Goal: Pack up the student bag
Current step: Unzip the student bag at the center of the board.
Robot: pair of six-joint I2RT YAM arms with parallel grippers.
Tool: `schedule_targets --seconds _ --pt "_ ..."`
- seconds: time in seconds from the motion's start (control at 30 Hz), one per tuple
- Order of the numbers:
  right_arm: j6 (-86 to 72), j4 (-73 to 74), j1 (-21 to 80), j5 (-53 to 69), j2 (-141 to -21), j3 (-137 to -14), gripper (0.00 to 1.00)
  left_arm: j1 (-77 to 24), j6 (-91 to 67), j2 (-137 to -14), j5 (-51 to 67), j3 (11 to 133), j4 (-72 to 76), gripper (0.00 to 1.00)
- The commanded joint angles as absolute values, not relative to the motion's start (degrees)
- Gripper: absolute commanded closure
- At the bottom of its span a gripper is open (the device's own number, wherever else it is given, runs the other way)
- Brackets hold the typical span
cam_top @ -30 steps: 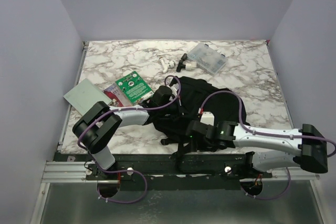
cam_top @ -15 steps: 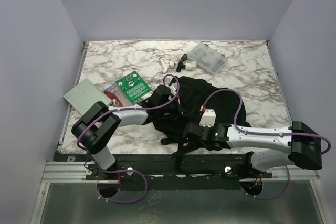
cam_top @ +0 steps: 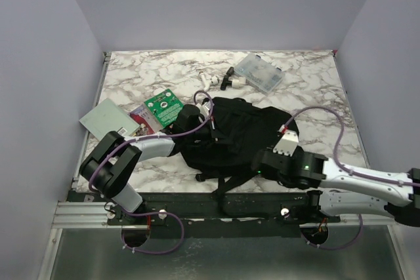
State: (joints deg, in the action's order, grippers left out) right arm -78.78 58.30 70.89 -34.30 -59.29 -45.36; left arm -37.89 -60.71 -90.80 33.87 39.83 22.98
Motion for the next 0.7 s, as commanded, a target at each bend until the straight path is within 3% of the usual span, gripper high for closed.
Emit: schedule_targets --seconds 0.0,0.23,0.27,0.33,0.53,0.67 --pt "-72.96 63.0 71.25 -43.21 -49.18 -50.29 0.99 -35.95 -56.32 -87.75 41.54 38.36 25.23 1.0" --pt "-49.11 51.45 71.2 -42.51 -42.38 -51.47 0.99 -36.28 -55.14 -86.5 43.97 38.24 25.13 1.0" --pt "-45.95 50.37 71.25 -41.57 -42.26 -51.37 0.99 -36.3 -54.96 -85.55 43.97 38.18 25.14 0.96" --pt "-41.9 47.91 71.2 -40.25 -41.54 -51.54 0.99 -36.46 -54.15 -83.55 43.54 37.89 25.05 0.76" --pt "-37.7 48.63 71.24 -44.34 -42.04 -55.21 0.99 -36.56 -51.34 -75.7 43.21 36.95 23.54 0.29" --pt "-34.77 47.79 71.22 -44.26 -41.41 -55.73 0.99 -37.8 -48.67 -69.88 42.32 37.48 21.1 0.13"
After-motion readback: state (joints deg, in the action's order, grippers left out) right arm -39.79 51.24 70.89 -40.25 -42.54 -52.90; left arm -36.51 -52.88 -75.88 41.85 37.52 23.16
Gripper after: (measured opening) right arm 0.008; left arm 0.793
